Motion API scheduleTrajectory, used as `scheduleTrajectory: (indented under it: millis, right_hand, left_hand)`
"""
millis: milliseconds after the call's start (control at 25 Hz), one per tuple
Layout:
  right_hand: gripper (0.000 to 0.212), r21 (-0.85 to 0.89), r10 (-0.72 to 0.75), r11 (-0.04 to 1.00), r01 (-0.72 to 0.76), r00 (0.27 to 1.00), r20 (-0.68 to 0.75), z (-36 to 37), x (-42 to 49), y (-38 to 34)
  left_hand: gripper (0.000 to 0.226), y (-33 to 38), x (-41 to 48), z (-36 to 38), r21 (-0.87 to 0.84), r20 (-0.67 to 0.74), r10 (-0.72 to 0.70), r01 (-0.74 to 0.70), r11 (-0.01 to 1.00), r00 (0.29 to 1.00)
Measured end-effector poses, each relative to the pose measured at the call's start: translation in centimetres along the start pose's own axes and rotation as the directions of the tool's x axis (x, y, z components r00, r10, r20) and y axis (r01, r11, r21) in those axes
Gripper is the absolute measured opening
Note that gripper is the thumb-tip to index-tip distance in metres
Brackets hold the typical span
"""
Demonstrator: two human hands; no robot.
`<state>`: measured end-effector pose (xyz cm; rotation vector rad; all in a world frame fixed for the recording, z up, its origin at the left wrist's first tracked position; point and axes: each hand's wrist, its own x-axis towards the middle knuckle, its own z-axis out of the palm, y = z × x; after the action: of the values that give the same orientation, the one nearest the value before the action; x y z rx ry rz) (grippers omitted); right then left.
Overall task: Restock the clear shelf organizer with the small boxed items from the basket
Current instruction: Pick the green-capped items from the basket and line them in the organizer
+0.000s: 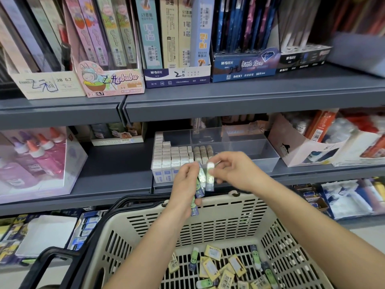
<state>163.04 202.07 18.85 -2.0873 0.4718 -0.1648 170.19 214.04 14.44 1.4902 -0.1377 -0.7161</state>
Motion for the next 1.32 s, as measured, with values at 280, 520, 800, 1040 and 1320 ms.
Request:
scheduleTrajectory:
  millis: [280,520,800,1040,1320]
  right_hand:
    - [0.022,-0.381,-0.122,0.924,0.016,0.960,-0.254,-5.1,4.4,-0.3]
    - [0.006,-0.538,0.002,0.841,-0.057,0.995,-0.101,-2.7,6.7,2.1]
    - [0.023,-0.673,0.071,0.740,-0.015,0.996,0.055,-2.3,7.2,2.4]
    - [0.030,-0.724,0.111,0.688,0.048,0.979,0.170,-2.4,7.4,1.9]
    - [0.021,-0.722,0.143,0.690,0.057,0.966,0.213,-2.4,7.9,1.5]
  left_hand:
    - [0.021,0.4,0.2,-1.6,-0.063,0.027,0.001,0.001,0.998,1.000]
    - [0.023,-0.2,0.4,-1.9,-0.068,0.069,-0.008,0.013,0.998,0.998]
    - [0.022,-0.2,0.9,-1.7,-0.086,0.076,-0.026,0.033,0.996,0.997]
    - [0.021,0.1,0.9,-1.2,-0.071,0.071,-0.056,0.061,0.996,0.996]
    - [0.023,0.1,1.0,-1.2,-0.070,0.084,-0.064,0.070,0.995,0.994]
